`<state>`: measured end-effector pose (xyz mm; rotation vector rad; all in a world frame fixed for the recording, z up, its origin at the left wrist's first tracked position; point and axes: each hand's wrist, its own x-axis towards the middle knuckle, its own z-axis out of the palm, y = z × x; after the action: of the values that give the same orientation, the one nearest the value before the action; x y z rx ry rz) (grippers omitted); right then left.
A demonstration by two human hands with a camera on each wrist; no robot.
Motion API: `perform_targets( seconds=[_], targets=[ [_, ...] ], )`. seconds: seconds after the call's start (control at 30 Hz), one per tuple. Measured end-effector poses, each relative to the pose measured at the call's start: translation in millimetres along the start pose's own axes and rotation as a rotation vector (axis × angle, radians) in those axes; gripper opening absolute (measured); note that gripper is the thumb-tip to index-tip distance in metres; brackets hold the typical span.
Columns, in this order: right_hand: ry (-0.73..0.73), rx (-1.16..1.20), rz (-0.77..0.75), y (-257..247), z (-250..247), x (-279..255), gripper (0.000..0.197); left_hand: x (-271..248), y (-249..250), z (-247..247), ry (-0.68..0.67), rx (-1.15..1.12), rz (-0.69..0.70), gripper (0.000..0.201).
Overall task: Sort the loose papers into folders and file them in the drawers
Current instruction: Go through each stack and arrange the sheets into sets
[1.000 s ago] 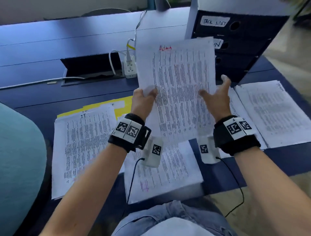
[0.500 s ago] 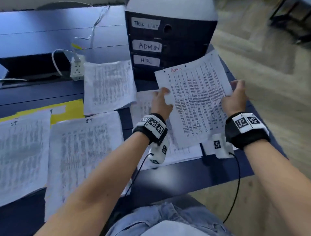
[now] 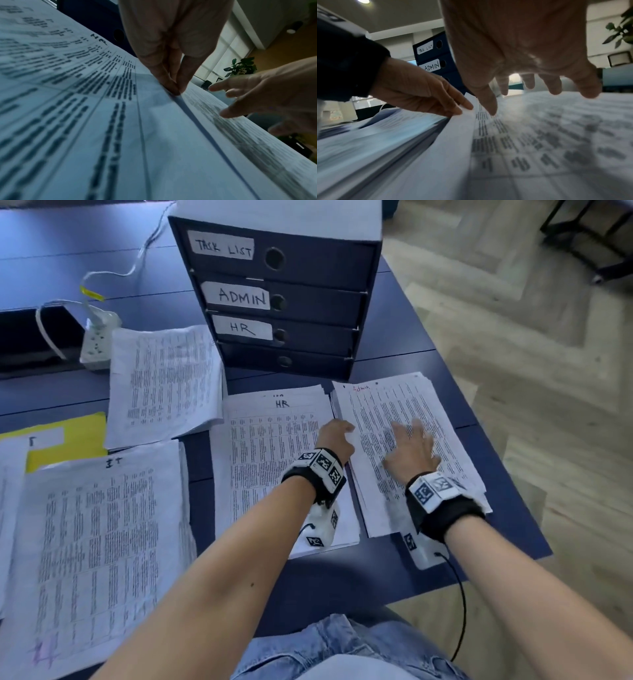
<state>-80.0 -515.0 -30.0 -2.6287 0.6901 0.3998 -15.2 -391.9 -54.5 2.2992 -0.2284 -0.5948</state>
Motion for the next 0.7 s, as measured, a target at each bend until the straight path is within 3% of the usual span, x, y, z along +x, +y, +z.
perform_targets(
  seconds=[0.13, 0.33, 0.5, 0.7],
  targets=[
    [-0.163, 0.018, 0.037, 1, 15, 3, 0.06, 1, 3, 0, 0.015, 0.021, 0.026, 0.046],
    [-0.147, -0.024, 0.067, -14, 12, 1, 0.055, -7, -3, -30, 0.128, -0.013, 0.046, 0.03],
    [-0.097, 0.038, -0.145, -85, 12, -15, 0.061, -30, -31, -85, 0.244, -0.049, 0.029, 0.025],
    [-0.085, 0.179, -0.383, -190, 37, -48, 0.059, -82, -103, -178, 0.392, -0.054, -0.045, 0.02]
  ],
)
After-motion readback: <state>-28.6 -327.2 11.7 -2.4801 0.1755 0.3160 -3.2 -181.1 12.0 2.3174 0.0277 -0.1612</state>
